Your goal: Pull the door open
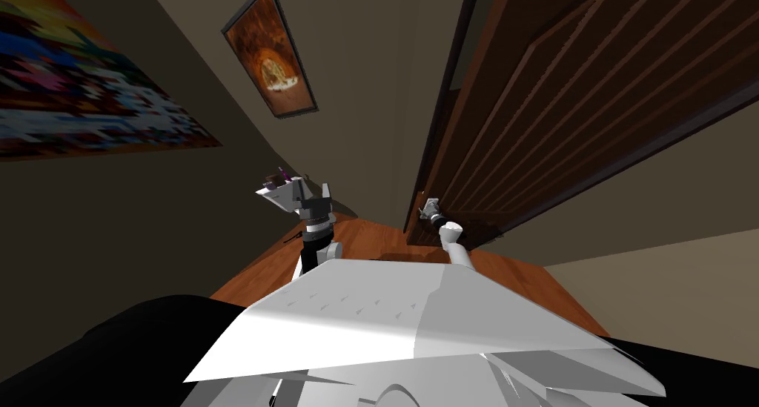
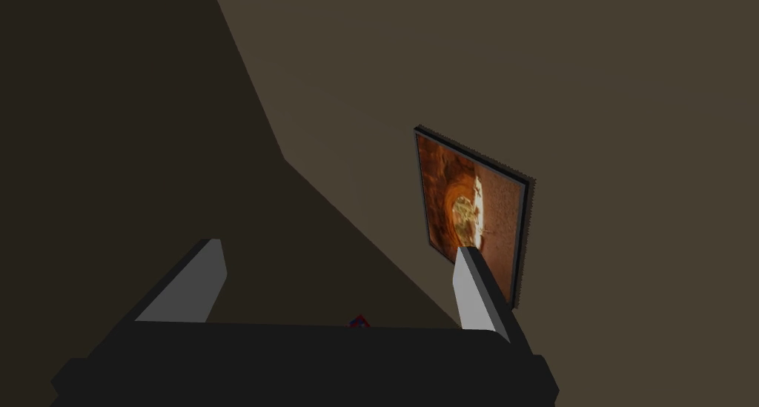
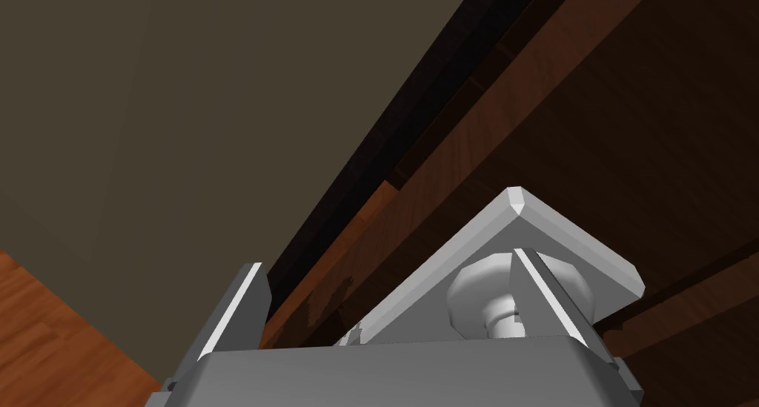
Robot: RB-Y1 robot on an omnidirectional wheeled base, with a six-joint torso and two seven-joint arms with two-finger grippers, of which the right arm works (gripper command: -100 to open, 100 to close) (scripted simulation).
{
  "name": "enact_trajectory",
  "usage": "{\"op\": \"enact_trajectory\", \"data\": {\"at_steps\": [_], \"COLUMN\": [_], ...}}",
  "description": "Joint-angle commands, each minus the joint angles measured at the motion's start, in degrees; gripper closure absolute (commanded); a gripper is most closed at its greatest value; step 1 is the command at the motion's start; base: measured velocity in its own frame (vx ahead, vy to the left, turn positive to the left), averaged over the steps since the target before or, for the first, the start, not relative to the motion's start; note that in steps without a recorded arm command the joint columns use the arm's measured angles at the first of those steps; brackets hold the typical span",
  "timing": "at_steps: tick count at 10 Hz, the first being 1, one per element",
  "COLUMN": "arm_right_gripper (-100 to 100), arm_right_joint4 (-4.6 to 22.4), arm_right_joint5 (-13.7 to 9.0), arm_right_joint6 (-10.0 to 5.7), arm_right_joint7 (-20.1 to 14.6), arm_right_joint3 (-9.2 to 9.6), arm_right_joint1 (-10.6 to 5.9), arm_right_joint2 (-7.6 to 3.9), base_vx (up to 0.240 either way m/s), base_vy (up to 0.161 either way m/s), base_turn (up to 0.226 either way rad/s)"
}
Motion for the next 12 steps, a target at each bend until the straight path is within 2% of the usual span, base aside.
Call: {"op": "enact_trajectory", "data": {"at_steps": [1,5,6,9,10,11,12], "arm_right_gripper": [-100,-100,-100,-100,-100,-100,-100], "arm_right_joint4": [-0.31,-0.84,-0.84,-1.27,-1.41,-1.41,-1.54], "arm_right_joint5": [-1.87,-8.47,-8.47,-13.73,-15.17,-15.56,-17.21], "arm_right_joint6": [0.03,2.67,2.67,4.81,5.51,5.51,6.17], "arm_right_joint7": [-0.92,-2.31,-2.31,-3.43,-3.80,-3.80,-4.15], "arm_right_joint3": [-1.14,-2.27,-2.27,-3.19,-3.49,-3.49,-3.78], "arm_right_joint1": [0.91,2.05,2.05,2.98,3.28,3.28,3.57], "arm_right_joint2": [-0.49,0.54,0.54,1.80,2.30,2.30,2.84], "base_vx": [-0.059,-0.086,-0.074,-0.077,-0.080,-0.064,-0.064], "base_vy": [-0.005,-0.029,-0.009,-0.019,-0.036,-0.017,-0.015], "base_turn": [-0.029,-0.015,-0.021,-0.026,-0.024,-0.007,-0.017]}}
